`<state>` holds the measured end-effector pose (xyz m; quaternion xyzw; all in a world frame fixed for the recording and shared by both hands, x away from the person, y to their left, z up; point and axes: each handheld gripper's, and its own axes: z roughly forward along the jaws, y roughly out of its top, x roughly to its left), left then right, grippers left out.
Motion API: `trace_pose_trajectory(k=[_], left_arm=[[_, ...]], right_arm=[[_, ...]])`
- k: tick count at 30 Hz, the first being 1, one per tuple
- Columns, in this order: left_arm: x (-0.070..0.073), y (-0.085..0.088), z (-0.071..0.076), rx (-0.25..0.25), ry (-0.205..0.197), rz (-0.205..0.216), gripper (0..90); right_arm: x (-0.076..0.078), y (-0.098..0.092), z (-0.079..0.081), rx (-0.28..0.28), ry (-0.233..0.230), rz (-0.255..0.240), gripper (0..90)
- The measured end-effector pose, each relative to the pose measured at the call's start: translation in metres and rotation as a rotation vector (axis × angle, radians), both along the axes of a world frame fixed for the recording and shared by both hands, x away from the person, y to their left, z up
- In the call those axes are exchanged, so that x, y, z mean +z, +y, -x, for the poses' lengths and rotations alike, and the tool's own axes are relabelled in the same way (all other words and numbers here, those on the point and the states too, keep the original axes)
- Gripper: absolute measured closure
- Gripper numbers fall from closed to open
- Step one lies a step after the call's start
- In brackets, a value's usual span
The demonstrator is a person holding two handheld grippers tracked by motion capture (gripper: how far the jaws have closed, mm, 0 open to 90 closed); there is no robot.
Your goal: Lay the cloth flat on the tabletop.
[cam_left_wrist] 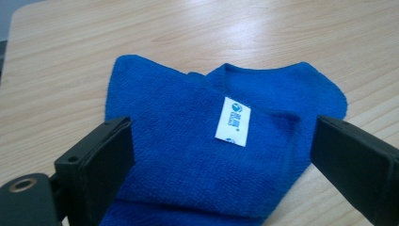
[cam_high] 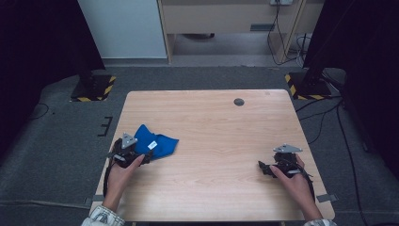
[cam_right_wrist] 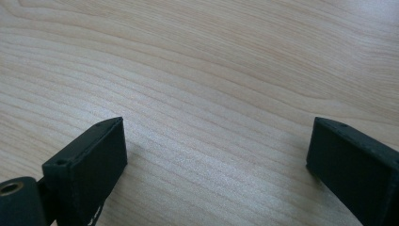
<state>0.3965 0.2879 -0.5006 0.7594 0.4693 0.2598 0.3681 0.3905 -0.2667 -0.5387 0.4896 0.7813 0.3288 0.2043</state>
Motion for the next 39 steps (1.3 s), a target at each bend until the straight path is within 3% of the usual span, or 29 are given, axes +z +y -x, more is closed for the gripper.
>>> trace_pose_trajectory(k=[6, 20, 27, 30, 39], left_arm=[[0.0, 0.007, -0.001, 0.017, -0.007, -0.016, 5.4], [-0.028, 0.013, -0.011, 0.024, 0.126, -0.061, 3.6], [-0.032, 0.016, -0.012, 0.023, 0.119, -0.049, 2.8], [-0.029, 0.019, -0.013, 0.057, 0.11, -0.062, 3.8], [-0.035, 0.02, -0.013, 0.075, 0.129, -0.02, 1.2]], right_arm=[[0.0, 0.001, 0.0, -0.004, 0.001, 0.001, 5.0], [0.0, 0.001, 0.0, -0.007, 0.004, 0.002, 4.2], [0.0, 0.001, -0.001, -0.006, 0.003, 0.003, 4.1], [0.0, 0.002, -0.001, -0.005, 0.004, 0.001, 4.0], [0.0, 0.002, -0.001, -0.006, 0.006, 0.0, 3.7]])
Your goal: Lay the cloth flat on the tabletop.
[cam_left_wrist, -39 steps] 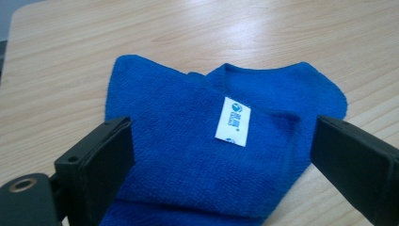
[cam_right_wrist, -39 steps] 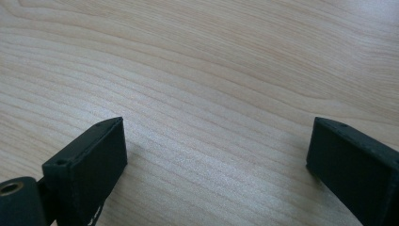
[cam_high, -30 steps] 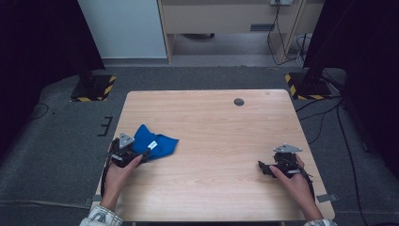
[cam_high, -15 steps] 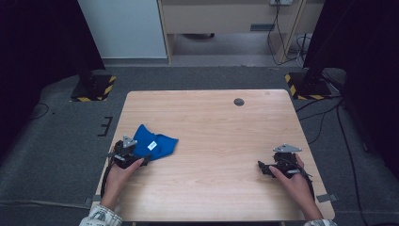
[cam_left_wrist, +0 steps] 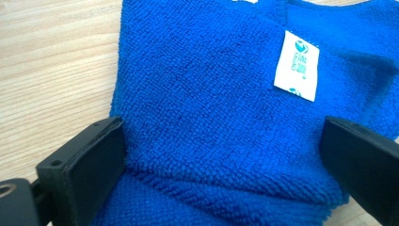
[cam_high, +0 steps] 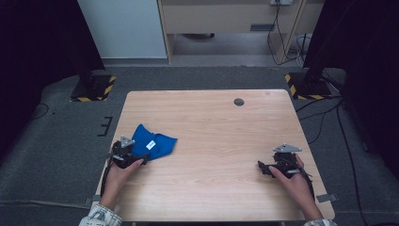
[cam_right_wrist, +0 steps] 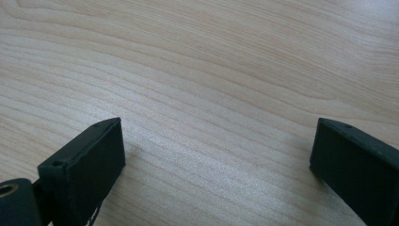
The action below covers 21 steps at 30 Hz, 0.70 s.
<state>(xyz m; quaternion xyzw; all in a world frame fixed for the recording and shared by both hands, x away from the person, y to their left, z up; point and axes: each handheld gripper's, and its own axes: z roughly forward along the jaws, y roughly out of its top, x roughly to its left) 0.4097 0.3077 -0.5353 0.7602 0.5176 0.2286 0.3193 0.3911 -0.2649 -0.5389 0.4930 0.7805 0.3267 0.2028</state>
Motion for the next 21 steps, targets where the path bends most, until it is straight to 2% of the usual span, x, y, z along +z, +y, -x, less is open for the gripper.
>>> trace_pose_trajectory(k=[5, 8, 9, 11, 15, 16, 17, 19, 21], left_arm=[[0.002, -0.001, 0.0, -0.001, 0.014, -0.009, 4.3], [0.005, -0.001, 0.001, -0.006, 0.017, -0.014, 10.8], [0.006, 0.0, 0.001, -0.007, 0.02, -0.013, 18.4], [0.008, 0.001, 0.002, -0.006, 0.019, -0.014, 22.0], [0.01, 0.0, 0.003, -0.023, 0.015, -0.016, 43.2], [0.011, 0.0, 0.003, -0.027, 0.014, -0.016, 52.5], [0.012, 0.0, 0.003, -0.031, 0.015, -0.013, 52.5], [0.013, 0.002, 0.002, -0.04, 0.01, -0.005, 59.3], [0.015, 0.004, 0.003, -0.041, 0.008, 0.039, 63.1]], right_arm=[[0.0, 0.0, 0.0, -0.002, 0.0, 0.0, 3.7], [0.0, 0.0, 0.0, -0.003, 0.0, 0.0, 3.6], [0.0, 0.0, 0.0, -0.003, 0.0, 0.0, 3.6], [0.0, 0.0, 0.0, -0.003, 0.0, 0.0, 3.6], [0.0, 0.0, 0.0, -0.003, 0.001, -0.001, 3.6], [0.0, 0.0, 0.0, -0.002, 0.001, 0.0, 3.5], [0.0, 0.0, 0.0, -0.002, 0.001, 0.0, 3.5], [0.0, 0.0, 0.0, -0.002, 0.004, -0.002, 3.6], [0.0, 0.0, 0.0, -0.003, 0.003, -0.002, 3.4]])
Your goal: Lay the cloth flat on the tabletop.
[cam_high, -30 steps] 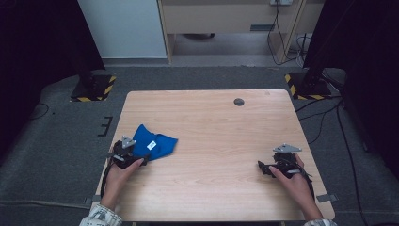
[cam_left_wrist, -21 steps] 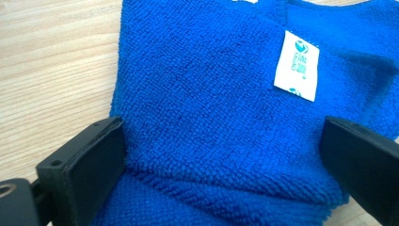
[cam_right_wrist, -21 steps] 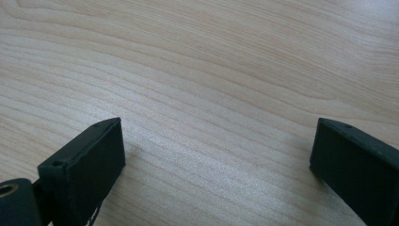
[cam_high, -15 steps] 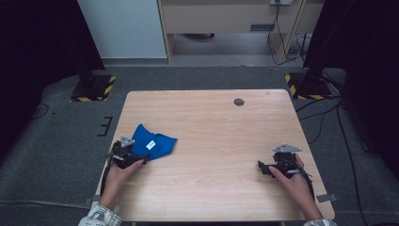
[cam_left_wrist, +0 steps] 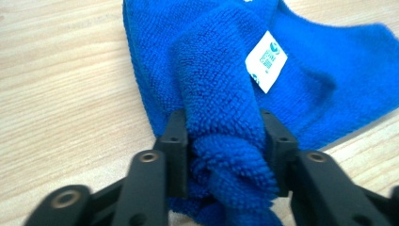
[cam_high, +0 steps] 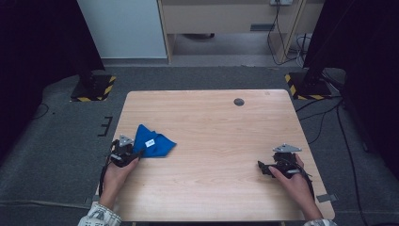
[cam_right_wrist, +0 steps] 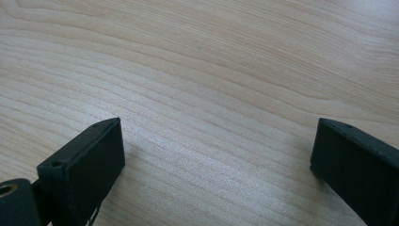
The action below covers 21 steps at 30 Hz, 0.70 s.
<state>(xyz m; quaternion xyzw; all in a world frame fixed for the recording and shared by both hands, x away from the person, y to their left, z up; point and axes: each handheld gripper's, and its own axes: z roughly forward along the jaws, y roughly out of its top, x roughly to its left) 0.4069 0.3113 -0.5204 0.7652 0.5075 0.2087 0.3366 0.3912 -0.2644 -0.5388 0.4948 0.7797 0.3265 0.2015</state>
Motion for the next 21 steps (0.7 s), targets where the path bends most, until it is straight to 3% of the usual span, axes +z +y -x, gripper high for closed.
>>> trace_pose_trajectory(k=[12, 15, 16, 21], left_arm=[[0.028, -0.02, 0.007, -0.035, -0.088, 0.097, 66.2], [0.039, -0.038, 0.008, -0.062, -0.113, 0.143, 66.2], [0.039, -0.038, 0.008, -0.062, -0.113, 0.143, 66.2], [0.052, -0.075, 0.01, -0.133, -0.143, 0.144, 66.1]], right_arm=[[0.0, 0.0, -0.001, 0.005, 0.0, 0.001, 3.0], [0.0, 0.001, -0.001, 0.003, 0.0, 0.002, 2.9], [0.0, 0.001, -0.001, 0.003, 0.0, 0.002, 2.9], [0.0, 0.002, -0.003, -0.006, -0.002, 0.006, 3.2]])
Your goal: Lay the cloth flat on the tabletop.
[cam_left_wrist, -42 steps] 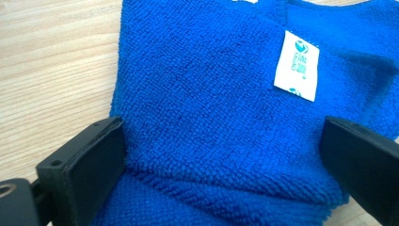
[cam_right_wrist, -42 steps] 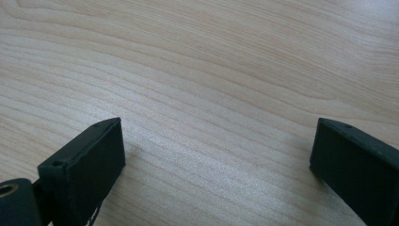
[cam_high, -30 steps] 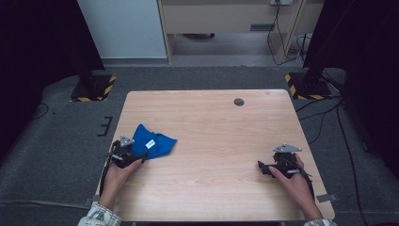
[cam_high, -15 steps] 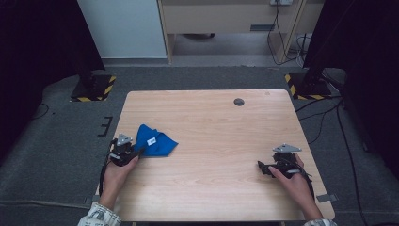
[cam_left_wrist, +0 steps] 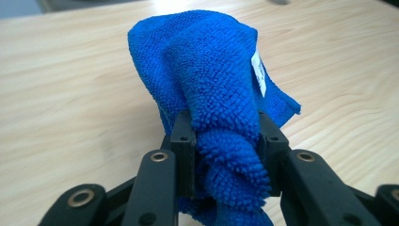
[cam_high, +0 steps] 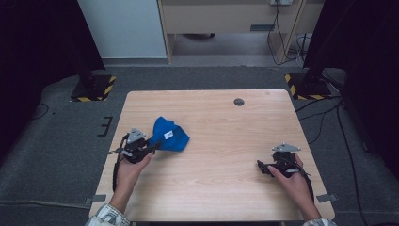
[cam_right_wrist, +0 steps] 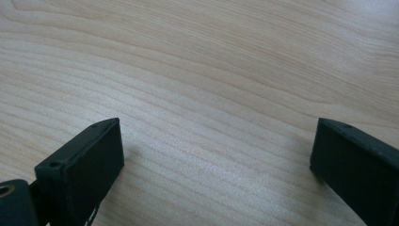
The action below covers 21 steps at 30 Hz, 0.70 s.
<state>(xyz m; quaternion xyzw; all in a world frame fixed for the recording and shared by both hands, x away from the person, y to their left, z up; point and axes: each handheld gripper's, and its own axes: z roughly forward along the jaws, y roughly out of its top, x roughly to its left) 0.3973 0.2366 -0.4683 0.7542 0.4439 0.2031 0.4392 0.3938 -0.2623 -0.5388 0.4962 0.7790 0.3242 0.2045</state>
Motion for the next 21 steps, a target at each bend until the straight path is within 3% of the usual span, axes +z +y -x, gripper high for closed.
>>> trace_pose_trajectory(k=[8, 16, 21], left_arm=[[0.017, -0.059, -0.006, -0.1, -0.023, 0.018, 66.1], [0.019, -0.109, -0.007, -0.187, -0.014, 0.007, 66.1], [0.018, -0.131, -0.003, -0.235, -0.014, -0.022, 66.1]], right_arm=[[0.0, 0.001, -0.001, -0.004, -0.001, -0.001, 3.3], [0.0, 0.0, -0.001, 0.0, 0.001, -0.001, 3.3], [0.0, 0.0, -0.002, 0.009, -0.002, -0.002, 3.4]])
